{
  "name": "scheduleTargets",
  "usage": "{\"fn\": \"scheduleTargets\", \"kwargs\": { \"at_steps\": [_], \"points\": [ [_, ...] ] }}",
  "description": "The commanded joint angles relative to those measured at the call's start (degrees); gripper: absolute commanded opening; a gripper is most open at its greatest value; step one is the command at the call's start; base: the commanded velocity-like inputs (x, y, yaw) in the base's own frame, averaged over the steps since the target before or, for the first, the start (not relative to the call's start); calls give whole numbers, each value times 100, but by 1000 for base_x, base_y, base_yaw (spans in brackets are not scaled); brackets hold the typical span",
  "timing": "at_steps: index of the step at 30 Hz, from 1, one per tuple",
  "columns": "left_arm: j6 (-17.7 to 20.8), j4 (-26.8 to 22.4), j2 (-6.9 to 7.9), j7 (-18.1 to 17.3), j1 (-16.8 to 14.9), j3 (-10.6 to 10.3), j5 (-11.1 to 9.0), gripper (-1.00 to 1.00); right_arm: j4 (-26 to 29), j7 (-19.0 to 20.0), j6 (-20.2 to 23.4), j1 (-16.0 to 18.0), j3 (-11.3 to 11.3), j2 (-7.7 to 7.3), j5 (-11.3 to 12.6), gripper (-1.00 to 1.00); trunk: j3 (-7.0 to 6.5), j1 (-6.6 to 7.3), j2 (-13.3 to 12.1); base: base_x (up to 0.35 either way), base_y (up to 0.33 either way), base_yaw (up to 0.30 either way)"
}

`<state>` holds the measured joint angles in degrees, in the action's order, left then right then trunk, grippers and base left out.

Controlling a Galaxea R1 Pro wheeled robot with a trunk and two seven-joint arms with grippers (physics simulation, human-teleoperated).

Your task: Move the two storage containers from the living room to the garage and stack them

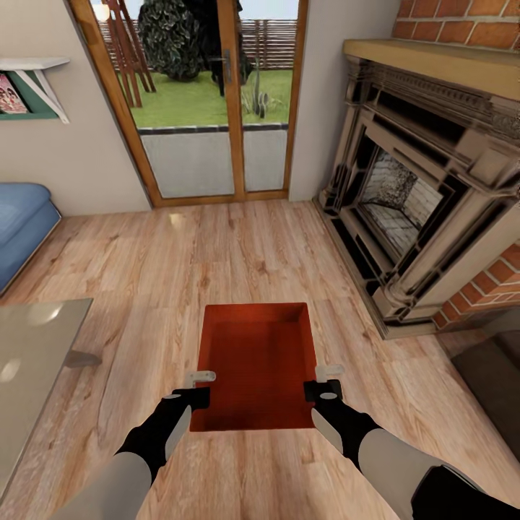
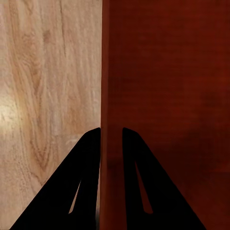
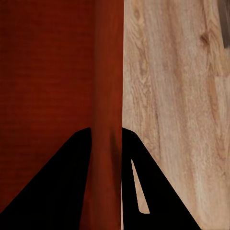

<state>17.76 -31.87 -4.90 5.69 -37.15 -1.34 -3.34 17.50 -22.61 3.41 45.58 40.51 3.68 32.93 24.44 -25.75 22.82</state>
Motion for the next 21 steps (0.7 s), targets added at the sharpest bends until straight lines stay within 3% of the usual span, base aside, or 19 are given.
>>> {"fn": "scheduleTargets", "kwargs": {
  "at_steps": [1, 21],
  "points": [
    [-101, -24, -2, 78, -3, 2, 114, -100, 0, -50, 37, 3, 69, 1, 187, -100, 0, -3, 10, 0, 0, 0],
    [-134, -21, 7, 90, -3, -1, 114, -100, 1, -50, 37, 3, 71, 10, 189, -100, -181, -3, 10, 0, 0, 0]
  ]
}}
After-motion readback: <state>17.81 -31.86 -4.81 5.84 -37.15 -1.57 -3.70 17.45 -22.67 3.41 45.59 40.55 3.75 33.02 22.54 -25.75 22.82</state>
